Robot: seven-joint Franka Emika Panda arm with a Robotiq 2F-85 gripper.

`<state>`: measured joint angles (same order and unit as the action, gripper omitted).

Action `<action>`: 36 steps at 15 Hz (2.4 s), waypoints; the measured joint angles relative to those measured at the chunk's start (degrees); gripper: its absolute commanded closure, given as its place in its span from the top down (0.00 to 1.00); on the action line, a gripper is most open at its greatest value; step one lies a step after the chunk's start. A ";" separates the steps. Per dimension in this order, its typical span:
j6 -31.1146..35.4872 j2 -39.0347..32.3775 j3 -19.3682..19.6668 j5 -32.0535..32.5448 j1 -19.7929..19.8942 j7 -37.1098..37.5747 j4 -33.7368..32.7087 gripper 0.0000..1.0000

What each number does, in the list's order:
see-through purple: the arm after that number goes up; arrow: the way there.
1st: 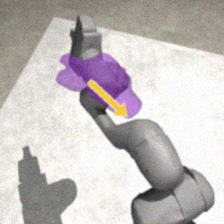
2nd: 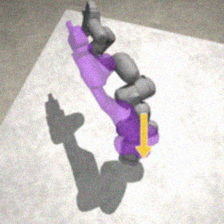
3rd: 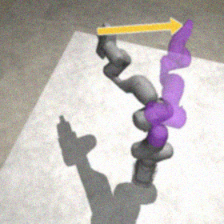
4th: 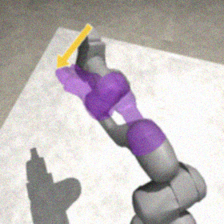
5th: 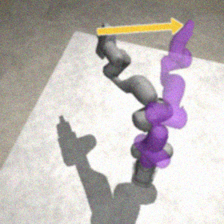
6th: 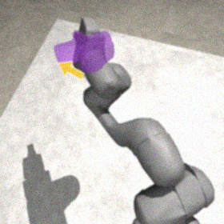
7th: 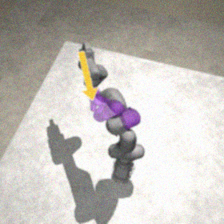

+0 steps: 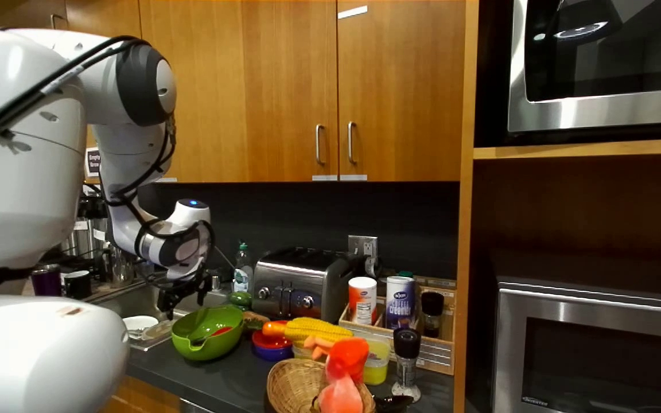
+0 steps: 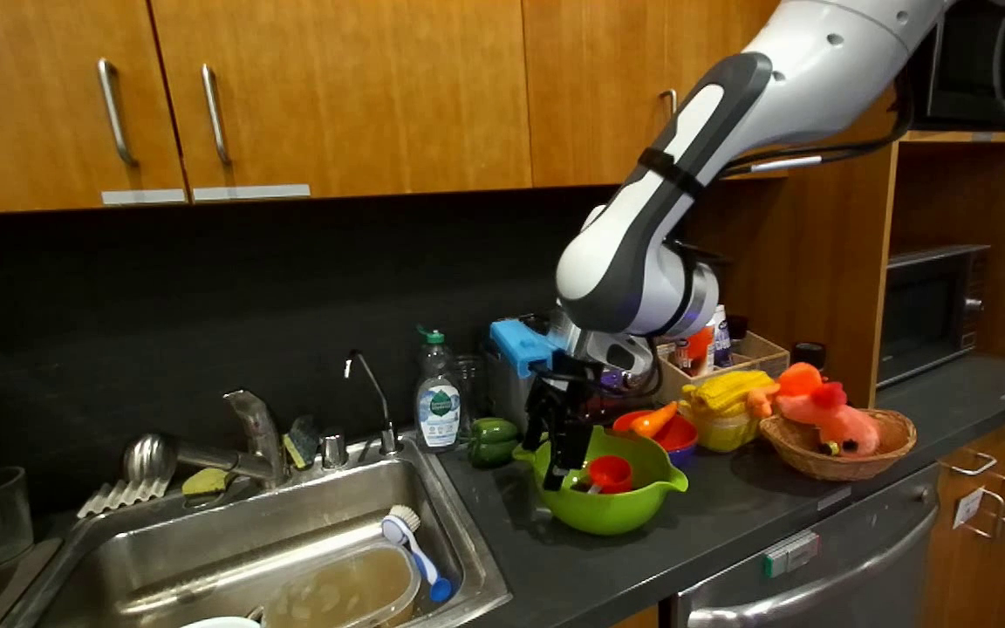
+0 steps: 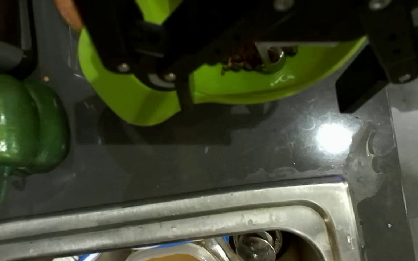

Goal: Lift the orange measuring spoon from the green bowl, use it to get some content from the green bowl and then put it back

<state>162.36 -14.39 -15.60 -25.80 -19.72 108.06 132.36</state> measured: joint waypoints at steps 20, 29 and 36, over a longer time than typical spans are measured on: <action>-13.31 2.21 4.52 10.84 3.60 -1.70 -1.98 1.00; -14.00 -3.70 4.85 12.45 3.10 -3.72 -5.76 1.00; -10.41 -6.22 4.78 11.91 2.86 -5.48 -5.77 1.00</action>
<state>151.96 -20.61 -10.81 -13.90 -16.85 102.58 126.59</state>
